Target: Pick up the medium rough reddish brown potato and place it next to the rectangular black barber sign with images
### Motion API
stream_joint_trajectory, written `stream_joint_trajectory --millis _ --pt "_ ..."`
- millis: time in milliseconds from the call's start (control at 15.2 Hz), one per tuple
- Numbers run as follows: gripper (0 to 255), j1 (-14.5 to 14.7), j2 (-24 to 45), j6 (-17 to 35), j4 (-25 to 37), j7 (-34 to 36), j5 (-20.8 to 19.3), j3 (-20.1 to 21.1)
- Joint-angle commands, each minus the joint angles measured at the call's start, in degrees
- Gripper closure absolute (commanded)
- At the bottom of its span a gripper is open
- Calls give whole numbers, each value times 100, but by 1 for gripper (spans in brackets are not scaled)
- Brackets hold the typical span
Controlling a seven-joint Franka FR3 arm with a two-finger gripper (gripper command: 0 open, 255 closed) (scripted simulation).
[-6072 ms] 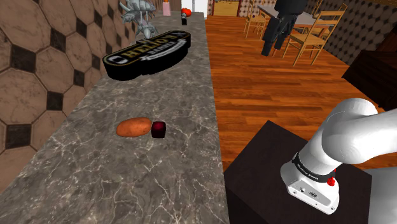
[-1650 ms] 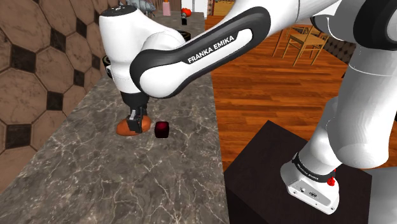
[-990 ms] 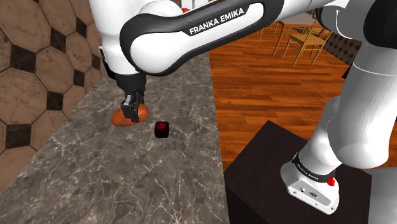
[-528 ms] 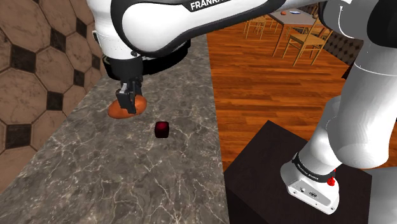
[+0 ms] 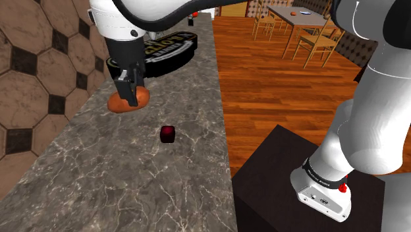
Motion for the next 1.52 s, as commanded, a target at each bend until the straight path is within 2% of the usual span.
stream_joint_trajectory --millis 0,66,792,1452 --pt "255 15 44 -167 206 -5 -13 3" --pt "255 17 46 -193 234 -7 -13 3" --pt "255 -932 -510 60 -452 -1528 407 -556" --pt "255 -1664 -389 43 -281 -2841 591 -1101"
